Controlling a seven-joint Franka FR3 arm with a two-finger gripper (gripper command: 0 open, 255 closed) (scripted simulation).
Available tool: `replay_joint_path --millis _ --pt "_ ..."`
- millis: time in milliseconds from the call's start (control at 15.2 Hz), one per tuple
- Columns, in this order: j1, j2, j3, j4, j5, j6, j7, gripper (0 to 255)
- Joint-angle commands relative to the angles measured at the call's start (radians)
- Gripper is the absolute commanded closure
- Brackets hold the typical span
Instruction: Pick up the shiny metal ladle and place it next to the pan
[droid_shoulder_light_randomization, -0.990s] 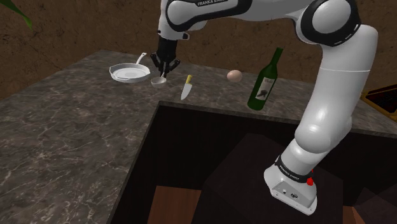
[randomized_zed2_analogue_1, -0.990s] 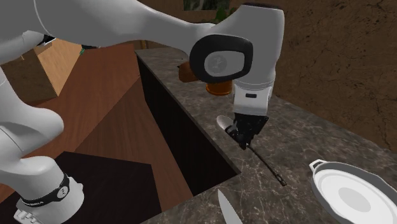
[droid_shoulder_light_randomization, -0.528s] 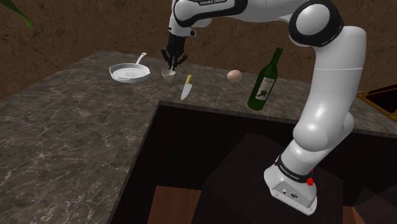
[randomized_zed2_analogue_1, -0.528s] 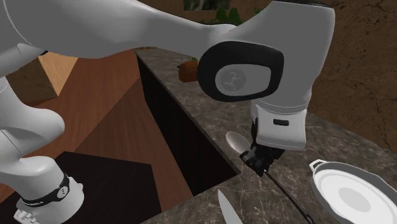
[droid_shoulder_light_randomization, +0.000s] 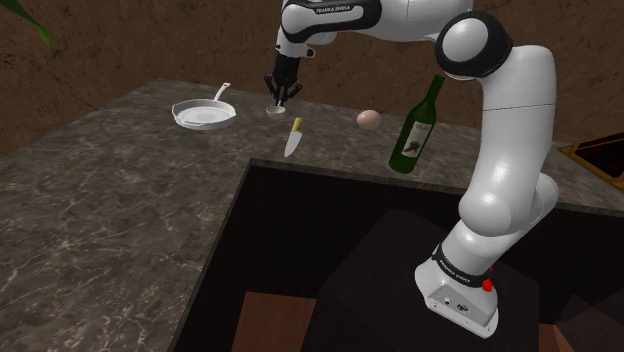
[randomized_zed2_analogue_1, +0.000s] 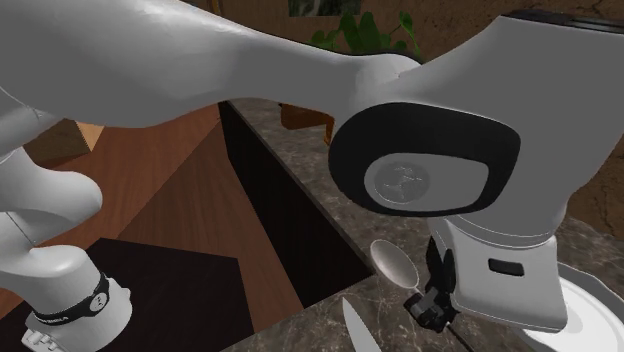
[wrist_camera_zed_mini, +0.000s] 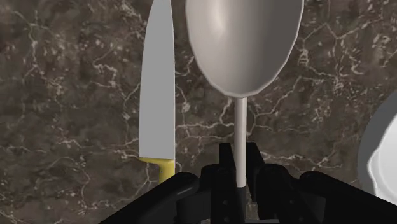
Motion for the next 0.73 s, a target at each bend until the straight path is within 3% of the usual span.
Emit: replay_joint_path --millis 0,660 --pt "-0.001 0.007 -0.002 -0.014 -0.003 0.021 -0.001 255" --pt "-0.003 0.037 -0.010 -0.105 -0.015 0.140 0.001 255"
